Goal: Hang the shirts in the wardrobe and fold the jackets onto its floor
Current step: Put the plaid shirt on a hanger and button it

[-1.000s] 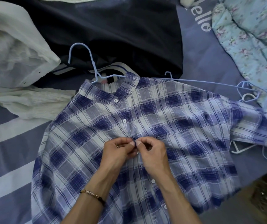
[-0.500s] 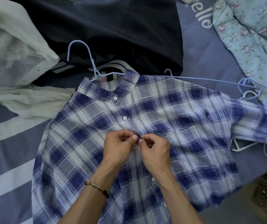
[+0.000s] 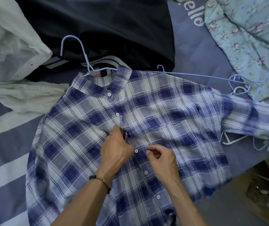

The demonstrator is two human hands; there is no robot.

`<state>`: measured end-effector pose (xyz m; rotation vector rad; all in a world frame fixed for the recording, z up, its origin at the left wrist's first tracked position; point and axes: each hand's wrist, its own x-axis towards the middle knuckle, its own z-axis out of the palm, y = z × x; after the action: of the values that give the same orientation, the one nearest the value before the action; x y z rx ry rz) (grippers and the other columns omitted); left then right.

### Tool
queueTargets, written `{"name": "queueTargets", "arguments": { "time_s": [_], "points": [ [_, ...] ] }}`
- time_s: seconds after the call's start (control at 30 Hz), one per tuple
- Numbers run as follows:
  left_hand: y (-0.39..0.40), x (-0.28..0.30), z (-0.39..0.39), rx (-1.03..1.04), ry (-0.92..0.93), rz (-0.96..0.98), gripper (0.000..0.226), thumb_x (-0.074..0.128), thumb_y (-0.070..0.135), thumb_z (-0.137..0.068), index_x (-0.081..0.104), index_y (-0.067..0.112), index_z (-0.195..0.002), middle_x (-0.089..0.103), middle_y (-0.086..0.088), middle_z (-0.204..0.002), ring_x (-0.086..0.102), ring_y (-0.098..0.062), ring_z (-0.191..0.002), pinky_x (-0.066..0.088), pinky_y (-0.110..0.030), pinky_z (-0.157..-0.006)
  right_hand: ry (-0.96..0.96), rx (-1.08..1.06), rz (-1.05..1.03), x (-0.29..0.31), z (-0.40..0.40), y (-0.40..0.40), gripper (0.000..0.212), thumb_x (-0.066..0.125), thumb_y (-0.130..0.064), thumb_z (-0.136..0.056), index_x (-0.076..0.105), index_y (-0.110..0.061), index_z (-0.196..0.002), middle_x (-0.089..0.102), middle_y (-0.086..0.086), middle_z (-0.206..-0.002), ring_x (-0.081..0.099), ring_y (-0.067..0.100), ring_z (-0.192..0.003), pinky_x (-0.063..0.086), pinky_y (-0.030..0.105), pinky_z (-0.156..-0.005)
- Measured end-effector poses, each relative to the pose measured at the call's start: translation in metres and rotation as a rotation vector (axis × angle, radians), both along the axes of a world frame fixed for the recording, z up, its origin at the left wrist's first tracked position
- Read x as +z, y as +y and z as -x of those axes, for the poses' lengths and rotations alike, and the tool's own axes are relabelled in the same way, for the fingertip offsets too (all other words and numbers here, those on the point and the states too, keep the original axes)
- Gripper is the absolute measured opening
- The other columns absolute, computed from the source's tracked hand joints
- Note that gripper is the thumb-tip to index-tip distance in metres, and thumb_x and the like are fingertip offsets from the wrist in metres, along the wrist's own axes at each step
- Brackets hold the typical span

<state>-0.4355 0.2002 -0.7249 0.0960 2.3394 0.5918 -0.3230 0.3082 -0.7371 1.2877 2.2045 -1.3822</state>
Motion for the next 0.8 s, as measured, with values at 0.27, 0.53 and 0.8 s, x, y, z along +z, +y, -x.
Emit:
{"name": "queueTargets", "arguments": {
  "time_s": [0.27, 0.53, 0.8],
  "points": [
    [-0.035, -0.001, -0.039, -0.044, 0.133, -0.004, 0.019, 0.067, 0.025, -0.085, 0.059, 0.018, -0.07, 0.062, 0.002, -0.058, 0.06, -0.016, -0.056, 0.054, -0.037, -0.059, 0.06, 0.335, -0.278, -0.013, 0.012, -0.033, 0.011, 0.062, -0.02, -0.094, 0.07, -0.017, -0.102, 0.05, -0.012, -0.092, 0.051, 0.004, -0.074, 0.033, 0.005, -0.057],
    [-0.021, 0.021, -0.04, 0.573, -0.496, -0.484, 0.016, 0.064, 0.001, -0.091, 0.068, 0.0, -0.076, 0.068, -0.002, -0.061, 0.068, -0.011, -0.062, 0.057, -0.022, -0.062, 0.111, -0.056, -0.155, 0.012, 0.003, -0.028, 0.014, 0.067, -0.015, -0.089, 0.066, -0.025, -0.08, 0.067, -0.012, -0.078, 0.061, -0.002, -0.071, 0.046, 0.009, -0.062],
    [-0.022, 0.033, -0.046, 0.637, -0.553, -0.552, 0.019, 0.063, 0.001, -0.093, 0.066, 0.004, -0.074, 0.068, -0.002, -0.059, 0.07, -0.013, -0.064, 0.06, -0.029, -0.072, 0.223, -0.26, -0.144, 0.024, -0.012, -0.047, 0.008, 0.072, -0.01, -0.086, 0.074, -0.018, -0.087, 0.07, -0.009, -0.077, 0.066, 0.001, -0.074, 0.056, 0.019, -0.065]
  ]
}}
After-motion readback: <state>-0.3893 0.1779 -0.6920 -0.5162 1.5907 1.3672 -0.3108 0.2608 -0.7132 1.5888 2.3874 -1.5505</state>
